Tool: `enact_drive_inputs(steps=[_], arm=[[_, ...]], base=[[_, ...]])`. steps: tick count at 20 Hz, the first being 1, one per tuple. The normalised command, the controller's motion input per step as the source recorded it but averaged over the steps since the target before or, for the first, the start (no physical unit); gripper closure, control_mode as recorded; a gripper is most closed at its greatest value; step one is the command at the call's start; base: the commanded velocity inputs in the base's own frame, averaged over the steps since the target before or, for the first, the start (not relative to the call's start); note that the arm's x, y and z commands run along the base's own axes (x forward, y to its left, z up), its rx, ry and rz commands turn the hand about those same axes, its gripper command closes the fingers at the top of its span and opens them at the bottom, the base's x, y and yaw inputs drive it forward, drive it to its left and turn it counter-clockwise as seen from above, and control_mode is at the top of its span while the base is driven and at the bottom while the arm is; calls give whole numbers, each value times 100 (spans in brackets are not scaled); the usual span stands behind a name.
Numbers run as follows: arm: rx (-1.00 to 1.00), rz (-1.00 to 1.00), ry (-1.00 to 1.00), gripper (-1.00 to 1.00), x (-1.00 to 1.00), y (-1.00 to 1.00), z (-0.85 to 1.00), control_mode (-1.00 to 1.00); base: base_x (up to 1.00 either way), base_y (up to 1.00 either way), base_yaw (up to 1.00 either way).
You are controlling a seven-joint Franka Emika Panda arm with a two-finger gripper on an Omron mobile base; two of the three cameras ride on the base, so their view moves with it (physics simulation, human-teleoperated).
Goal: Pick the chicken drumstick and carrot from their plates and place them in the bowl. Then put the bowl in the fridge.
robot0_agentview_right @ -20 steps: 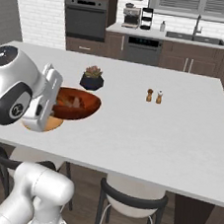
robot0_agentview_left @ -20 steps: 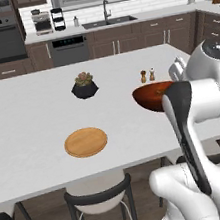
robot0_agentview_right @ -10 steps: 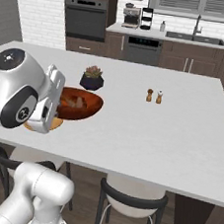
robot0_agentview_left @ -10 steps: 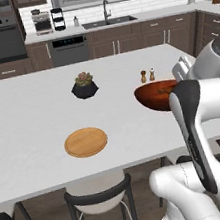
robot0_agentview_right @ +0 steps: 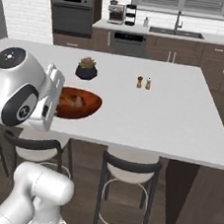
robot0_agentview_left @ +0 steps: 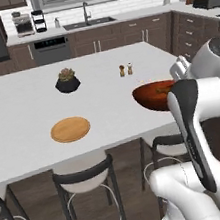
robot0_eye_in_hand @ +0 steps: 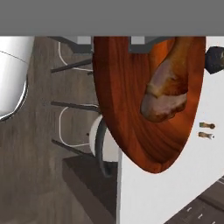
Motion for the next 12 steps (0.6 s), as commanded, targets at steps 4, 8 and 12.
enact_drive_inputs(steps=[4, 8, 12], arm=[[0, 0, 0, 100, 0, 0, 0, 100], [0, 0, 0, 100, 0, 0, 0, 100], [0, 0, 0, 100, 0, 0, 0, 100]], base=[[-62, 3, -92], [-34, 0, -95], [-16, 0, -94]])
